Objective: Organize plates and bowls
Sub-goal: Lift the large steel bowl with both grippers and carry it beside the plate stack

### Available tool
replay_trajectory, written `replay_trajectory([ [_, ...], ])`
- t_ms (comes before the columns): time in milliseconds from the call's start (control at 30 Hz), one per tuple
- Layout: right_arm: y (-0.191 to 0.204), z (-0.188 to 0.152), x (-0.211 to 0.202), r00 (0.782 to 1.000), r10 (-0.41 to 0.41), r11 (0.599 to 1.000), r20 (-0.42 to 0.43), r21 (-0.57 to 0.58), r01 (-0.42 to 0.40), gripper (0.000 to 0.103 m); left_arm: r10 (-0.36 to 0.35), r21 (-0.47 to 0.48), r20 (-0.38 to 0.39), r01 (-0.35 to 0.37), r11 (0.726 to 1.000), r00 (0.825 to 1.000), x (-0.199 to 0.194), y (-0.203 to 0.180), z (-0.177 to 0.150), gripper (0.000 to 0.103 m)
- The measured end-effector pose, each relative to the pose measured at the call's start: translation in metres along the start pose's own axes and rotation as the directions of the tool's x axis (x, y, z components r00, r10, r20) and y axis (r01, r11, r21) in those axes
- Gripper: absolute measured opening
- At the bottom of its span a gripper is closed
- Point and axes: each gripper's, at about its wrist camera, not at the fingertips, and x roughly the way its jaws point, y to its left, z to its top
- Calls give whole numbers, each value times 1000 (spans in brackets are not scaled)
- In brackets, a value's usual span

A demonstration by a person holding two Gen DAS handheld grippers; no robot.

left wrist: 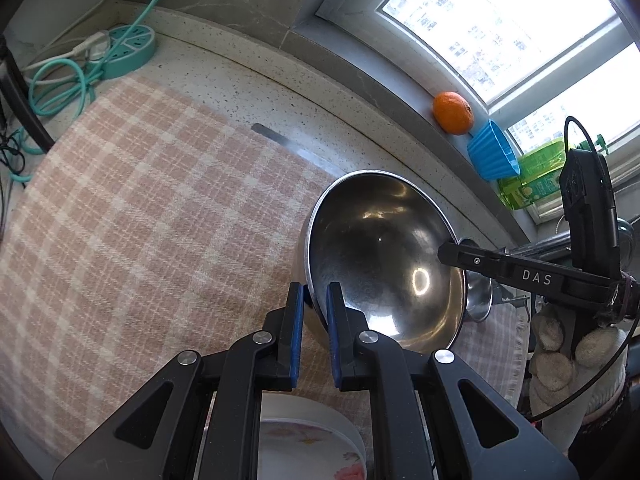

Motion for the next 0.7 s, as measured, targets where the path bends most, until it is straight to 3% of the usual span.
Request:
replay_trajectory([
  [700, 78, -15, -4, 1000, 13, 998, 9, -55, -12, 7, 6, -35, 57, -4, 999, 998, -53, 51, -12, 9],
])
